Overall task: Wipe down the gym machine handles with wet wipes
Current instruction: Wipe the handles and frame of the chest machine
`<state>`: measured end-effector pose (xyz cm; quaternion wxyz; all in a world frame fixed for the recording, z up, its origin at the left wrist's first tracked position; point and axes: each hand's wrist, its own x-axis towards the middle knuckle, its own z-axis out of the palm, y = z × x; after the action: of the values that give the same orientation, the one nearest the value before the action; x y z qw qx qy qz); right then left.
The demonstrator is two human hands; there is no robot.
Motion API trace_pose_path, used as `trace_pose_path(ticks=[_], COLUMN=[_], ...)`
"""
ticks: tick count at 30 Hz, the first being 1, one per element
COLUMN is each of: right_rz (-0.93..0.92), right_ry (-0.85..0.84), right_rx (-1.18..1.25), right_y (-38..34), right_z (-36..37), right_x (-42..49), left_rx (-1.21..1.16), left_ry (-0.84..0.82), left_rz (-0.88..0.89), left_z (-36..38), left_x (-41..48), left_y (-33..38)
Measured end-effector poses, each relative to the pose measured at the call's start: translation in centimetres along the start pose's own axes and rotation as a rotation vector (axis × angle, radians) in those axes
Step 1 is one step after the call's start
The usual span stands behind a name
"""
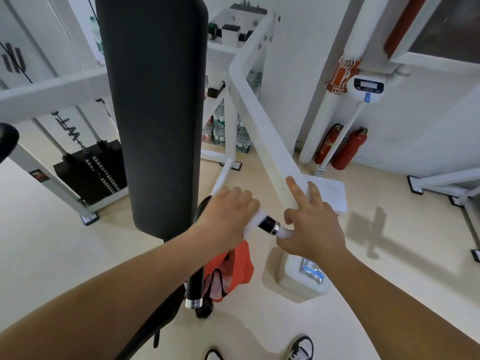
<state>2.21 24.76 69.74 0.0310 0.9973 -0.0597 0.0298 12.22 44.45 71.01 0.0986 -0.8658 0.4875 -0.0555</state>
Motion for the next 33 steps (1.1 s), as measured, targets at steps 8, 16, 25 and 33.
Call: trace_pose_path(ticks=[8,16,25,33], right_rz=[-0.003,-0.029,-0.013,-0.006], right_ry=[-0.011,0.064,0.04,0.047], right_rx=[-0.021,0.008,-0.006,0.011], right_y=[0.0,0.2,0.2,0.1], right_z=[0.0,0.5,0.7,0.7], right_x=[0.0,0.0,0.4,0.2], left_rx=[-0.108,0.01,-0.016,0.156], left_ry=[-0.222,-0.065,-0.487,-0.119], left_rz=[0.156,0.224,0.08,0.08], left_z=[-2.0,-1.1,-3.0,-0.5], left_x=[-0.5,0.9,6.7,3.9], left_y=[2.6,0.5,3.6,4.3])
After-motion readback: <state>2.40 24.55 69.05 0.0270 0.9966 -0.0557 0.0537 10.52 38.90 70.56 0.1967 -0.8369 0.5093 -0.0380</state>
